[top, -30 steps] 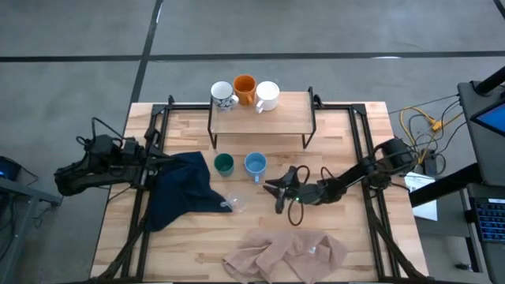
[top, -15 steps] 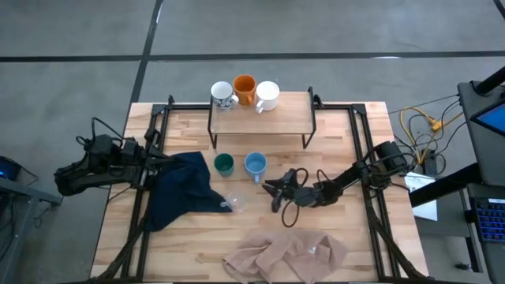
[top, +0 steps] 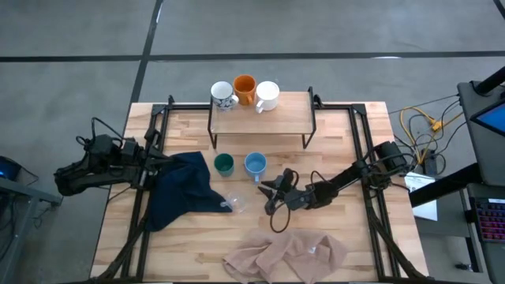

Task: Stack small to large cups/mugs on shelf
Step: Put the blue mug on the shelf

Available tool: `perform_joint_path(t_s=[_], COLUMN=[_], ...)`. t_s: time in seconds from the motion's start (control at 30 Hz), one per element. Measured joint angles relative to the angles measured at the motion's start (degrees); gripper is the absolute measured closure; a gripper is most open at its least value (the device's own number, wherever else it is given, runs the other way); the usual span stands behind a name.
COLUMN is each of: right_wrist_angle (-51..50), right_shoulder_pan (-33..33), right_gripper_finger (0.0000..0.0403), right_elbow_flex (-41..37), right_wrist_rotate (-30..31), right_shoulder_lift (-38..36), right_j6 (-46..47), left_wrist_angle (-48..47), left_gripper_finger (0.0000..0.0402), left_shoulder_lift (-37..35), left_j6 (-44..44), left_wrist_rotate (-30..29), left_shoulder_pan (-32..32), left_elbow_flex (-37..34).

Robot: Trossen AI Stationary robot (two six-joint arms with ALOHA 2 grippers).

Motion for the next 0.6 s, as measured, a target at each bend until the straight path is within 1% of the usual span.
perform_joint_path(t_s=[0.23, 0.6], right_wrist_angle=[-0.4, -1.2], right_shoulder_pan=[0.0, 0.0], right_gripper_finger=[0.0293, 0.0250], right_elbow_flex=[0.0, -0.1], right_wrist_rotate=[0.3, 0.4], right_shoulder_lift=[0.0, 0.0], right_j6=[0.4, 1.5], left_wrist_angle=[0.0, 0.0], left_gripper_finger=[0.0402, 0.0402], left_shoulder_lift=[0.0, 0.0], left_j6=[0.0, 0.0], left_wrist_rotate=[0.1, 0.1], left_shoulder_pan=[0.0, 0.0], left_elbow_flex=[0.0, 0.0])
